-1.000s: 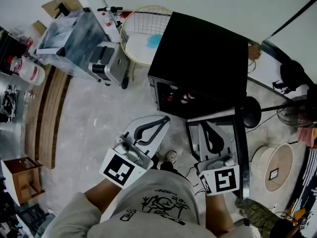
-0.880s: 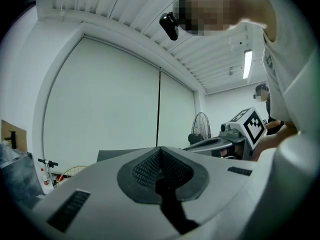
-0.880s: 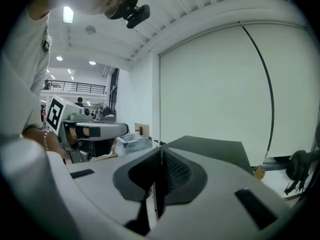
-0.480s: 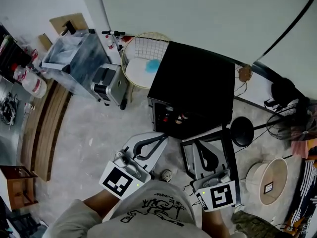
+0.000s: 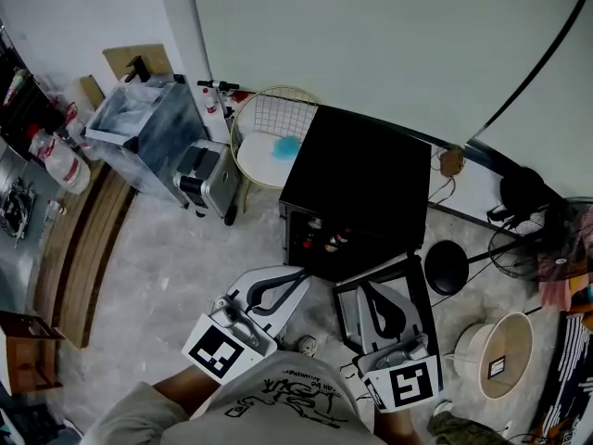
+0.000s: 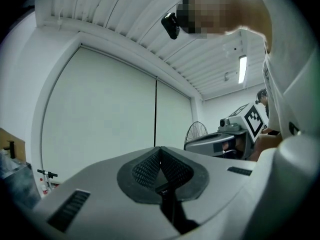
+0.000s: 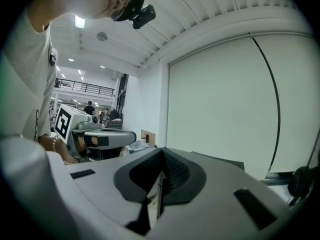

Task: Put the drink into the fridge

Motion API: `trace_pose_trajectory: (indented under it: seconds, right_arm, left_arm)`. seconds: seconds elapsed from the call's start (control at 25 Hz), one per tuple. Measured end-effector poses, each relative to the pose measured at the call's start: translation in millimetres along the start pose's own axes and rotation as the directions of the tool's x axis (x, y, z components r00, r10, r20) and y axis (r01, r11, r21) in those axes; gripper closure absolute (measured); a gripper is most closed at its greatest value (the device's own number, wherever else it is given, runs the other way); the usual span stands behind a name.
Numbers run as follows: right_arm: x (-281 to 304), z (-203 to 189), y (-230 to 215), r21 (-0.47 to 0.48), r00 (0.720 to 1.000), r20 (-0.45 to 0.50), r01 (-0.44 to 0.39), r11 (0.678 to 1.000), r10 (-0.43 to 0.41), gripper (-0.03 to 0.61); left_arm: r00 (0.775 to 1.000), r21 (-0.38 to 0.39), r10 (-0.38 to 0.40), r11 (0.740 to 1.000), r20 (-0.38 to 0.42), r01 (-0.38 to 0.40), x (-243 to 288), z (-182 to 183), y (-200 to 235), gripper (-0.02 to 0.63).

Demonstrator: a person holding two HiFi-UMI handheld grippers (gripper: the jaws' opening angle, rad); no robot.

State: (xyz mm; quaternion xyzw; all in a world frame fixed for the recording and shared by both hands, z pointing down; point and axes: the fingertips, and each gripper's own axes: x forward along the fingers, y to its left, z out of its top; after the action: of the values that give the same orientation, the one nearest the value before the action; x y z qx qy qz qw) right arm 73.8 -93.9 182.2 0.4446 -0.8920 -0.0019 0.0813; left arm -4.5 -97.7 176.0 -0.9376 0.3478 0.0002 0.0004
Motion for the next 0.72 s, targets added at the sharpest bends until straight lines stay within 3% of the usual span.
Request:
trace_pose_trajectory:
  seconds: [0.72]
  right_arm:
    - [-15, 15, 15, -0.027, 1.000, 0.017, 0.004, 1.000, -0.003, 0.572]
  left_arm:
    - [1.000, 0.004, -0.006, 1.000, 0.024, 0.006, -19, 15, -10, 0.592]
